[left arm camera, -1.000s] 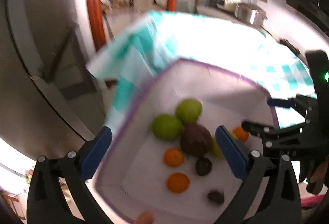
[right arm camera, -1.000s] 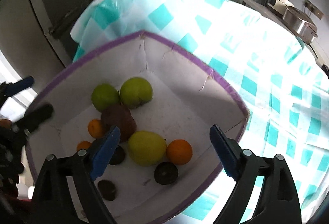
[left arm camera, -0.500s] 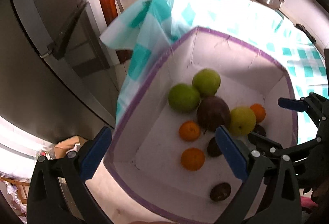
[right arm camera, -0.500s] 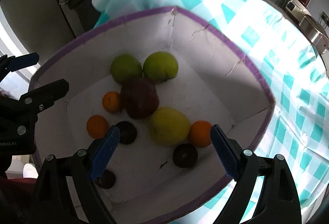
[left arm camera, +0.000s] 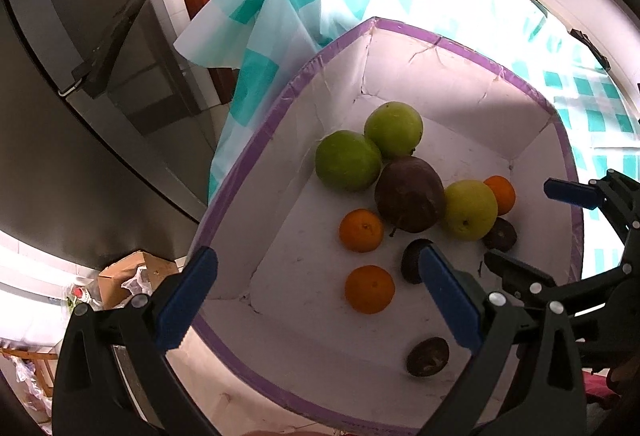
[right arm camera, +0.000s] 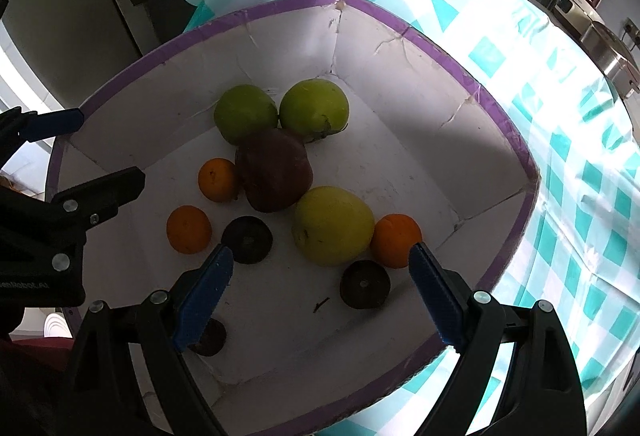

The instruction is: Organize fruits

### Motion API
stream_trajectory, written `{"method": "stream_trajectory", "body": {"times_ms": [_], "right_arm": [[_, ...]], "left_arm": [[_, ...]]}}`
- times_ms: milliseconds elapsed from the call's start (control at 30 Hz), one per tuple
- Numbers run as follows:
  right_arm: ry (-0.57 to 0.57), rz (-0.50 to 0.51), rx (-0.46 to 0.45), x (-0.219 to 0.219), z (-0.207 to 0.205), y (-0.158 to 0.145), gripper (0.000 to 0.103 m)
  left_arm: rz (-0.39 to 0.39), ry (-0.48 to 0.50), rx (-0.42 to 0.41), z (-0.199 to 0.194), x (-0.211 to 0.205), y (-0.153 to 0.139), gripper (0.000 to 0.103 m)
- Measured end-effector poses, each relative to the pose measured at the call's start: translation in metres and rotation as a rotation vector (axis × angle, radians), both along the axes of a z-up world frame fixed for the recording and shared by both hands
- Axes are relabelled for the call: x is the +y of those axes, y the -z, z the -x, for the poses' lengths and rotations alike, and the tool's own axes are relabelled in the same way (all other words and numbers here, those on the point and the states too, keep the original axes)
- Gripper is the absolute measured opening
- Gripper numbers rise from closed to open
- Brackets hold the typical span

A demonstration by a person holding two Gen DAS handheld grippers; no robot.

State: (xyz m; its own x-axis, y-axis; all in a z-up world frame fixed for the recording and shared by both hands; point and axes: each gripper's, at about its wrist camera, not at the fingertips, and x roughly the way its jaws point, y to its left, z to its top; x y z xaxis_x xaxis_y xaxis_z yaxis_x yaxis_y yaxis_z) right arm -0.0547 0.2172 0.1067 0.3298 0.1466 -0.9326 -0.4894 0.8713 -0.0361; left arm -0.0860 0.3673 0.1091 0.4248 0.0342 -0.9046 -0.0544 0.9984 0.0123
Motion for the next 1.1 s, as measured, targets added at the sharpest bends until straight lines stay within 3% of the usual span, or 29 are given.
{"method": "stream_trajectory", "body": {"times_ms": [1100], "right_arm": [[-0.041,0.000,0.034,0.002,0.000,0.010,0.087]], "left_arm": [[0.011,-0.012,0.035,0.000,-0.004,0.007,0.101]]}}
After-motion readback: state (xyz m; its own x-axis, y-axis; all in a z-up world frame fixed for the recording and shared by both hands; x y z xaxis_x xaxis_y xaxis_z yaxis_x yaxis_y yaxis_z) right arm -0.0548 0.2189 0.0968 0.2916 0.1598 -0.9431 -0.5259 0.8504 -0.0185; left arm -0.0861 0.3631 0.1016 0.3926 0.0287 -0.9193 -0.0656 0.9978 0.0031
